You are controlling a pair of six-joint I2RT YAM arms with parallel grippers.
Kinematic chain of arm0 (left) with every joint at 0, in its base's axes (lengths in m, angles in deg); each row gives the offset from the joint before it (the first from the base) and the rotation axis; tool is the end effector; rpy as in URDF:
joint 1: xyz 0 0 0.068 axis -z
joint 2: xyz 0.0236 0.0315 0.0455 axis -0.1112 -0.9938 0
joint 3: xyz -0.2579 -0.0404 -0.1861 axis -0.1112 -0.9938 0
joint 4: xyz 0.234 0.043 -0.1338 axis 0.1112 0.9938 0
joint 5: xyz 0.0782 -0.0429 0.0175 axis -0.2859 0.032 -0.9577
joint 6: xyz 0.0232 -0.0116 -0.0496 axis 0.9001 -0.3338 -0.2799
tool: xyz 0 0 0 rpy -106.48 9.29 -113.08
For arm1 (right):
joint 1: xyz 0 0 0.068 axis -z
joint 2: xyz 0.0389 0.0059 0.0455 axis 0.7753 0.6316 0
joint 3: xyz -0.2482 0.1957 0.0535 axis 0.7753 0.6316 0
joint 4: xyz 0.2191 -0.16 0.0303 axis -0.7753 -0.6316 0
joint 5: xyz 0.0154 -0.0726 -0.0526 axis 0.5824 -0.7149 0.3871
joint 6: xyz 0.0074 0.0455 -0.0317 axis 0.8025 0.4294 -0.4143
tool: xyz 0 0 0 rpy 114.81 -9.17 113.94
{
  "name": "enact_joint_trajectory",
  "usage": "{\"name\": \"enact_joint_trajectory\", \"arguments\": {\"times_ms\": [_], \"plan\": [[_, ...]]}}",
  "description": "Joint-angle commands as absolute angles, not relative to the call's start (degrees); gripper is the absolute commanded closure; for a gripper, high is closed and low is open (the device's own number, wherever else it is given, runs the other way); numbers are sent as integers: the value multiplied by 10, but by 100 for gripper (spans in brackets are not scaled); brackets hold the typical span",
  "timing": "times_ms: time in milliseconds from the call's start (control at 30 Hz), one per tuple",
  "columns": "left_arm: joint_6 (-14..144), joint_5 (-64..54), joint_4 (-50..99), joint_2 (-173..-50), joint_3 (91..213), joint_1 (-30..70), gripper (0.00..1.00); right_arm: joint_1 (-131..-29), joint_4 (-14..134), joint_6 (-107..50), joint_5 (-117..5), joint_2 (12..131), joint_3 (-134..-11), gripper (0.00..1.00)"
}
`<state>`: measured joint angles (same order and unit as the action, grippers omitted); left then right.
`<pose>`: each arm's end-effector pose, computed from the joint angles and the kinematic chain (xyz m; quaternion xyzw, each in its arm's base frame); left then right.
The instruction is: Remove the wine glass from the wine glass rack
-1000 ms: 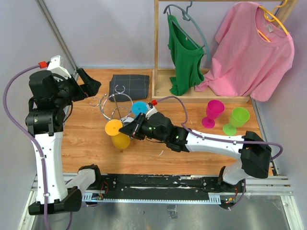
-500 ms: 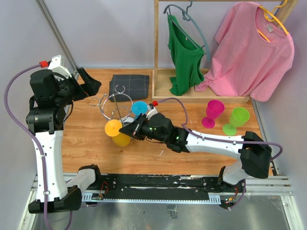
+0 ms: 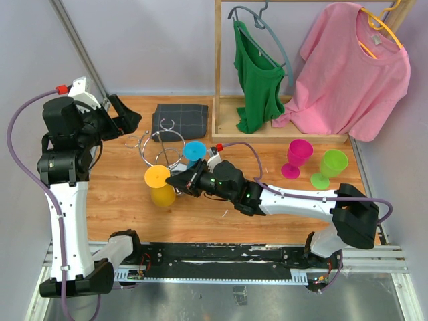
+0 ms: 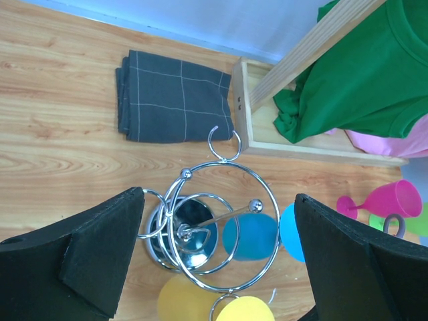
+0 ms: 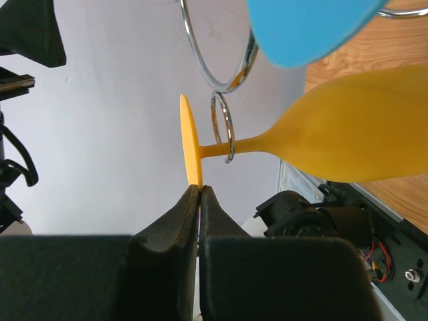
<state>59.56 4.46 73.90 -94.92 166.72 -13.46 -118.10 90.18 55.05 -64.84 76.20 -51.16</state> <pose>0.1595 0.0078 0.5192 -0.0777 0.8047 -0.1743 0.5622 0.1407 0.3330 0.3381 0.1528 0.7034 0.6789 0.1445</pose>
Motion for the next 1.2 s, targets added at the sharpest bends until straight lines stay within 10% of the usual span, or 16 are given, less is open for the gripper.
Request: {"name": "enact_joint_trajectory", "arguments": {"times_ms": [0, 1167], "plan": [[604, 54, 723, -946, 1664, -139, 1, -1183, 940, 562, -660, 758, -514, 99], [596, 55, 681, -1000, 1713, -139, 1, -1269, 828, 556, -674, 664, -547, 99]]}}
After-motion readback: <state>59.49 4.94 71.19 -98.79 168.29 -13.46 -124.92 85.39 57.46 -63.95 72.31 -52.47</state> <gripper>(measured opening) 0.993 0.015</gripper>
